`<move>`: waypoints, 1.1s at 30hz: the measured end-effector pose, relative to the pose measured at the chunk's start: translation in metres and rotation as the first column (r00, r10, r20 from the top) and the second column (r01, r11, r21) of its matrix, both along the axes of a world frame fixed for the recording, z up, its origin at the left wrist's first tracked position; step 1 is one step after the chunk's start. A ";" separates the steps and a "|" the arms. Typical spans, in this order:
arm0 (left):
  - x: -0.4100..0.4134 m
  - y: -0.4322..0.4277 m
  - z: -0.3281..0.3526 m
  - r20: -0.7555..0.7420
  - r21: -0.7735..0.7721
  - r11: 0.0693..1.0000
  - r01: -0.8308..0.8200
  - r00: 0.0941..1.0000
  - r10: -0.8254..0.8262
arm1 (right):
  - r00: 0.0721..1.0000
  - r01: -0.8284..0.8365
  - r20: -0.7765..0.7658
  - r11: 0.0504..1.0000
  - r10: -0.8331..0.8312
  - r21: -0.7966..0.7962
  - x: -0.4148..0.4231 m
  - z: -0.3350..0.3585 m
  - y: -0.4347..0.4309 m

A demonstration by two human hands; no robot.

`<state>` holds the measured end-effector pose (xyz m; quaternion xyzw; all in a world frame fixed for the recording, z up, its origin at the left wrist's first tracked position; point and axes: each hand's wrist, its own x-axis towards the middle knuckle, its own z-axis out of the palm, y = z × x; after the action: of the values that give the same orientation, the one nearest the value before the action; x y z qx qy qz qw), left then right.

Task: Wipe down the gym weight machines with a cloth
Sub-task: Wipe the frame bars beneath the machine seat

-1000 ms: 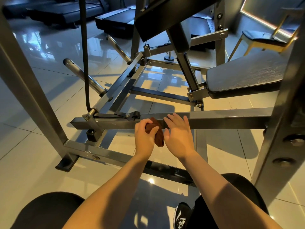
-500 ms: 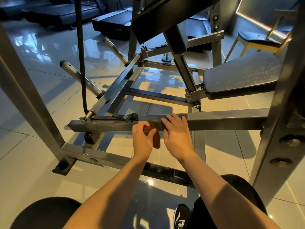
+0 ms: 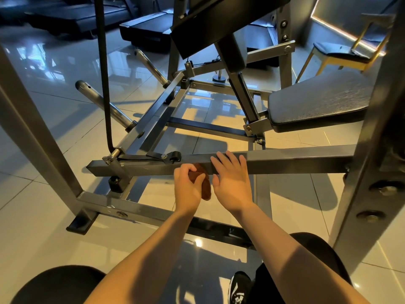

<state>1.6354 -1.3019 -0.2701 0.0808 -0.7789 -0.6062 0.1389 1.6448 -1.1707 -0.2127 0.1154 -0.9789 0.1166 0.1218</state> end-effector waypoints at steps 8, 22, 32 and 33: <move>-0.006 -0.020 -0.002 0.038 0.010 0.996 -0.092 0.995 0.091 | 1.000 0.025 0.013 0.999 -0.024 -0.042 0.000 0.001 -0.004; -0.003 -0.001 0.007 -0.120 -0.078 0.994 0.080 0.989 -0.089 | 0.999 0.033 -0.006 0.993 -0.034 -0.117 0.007 0.008 0.011; 0.001 0.017 0.024 -0.167 -0.121 0.987 0.104 0.978 -0.124 | 0.999 0.035 0.005 0.981 -0.035 -0.190 0.010 0.010 0.009; 0.000 0.016 0.024 -0.168 -0.140 0.985 0.104 0.977 -0.127 | 0.999 0.037 0.005 0.979 -0.037 -0.198 0.009 0.011 0.009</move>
<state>1.6350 -1.2858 -0.2461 -0.0280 -0.8048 -0.5658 0.1769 1.6540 -1.1616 -0.2021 0.0842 -0.9645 0.2112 0.1344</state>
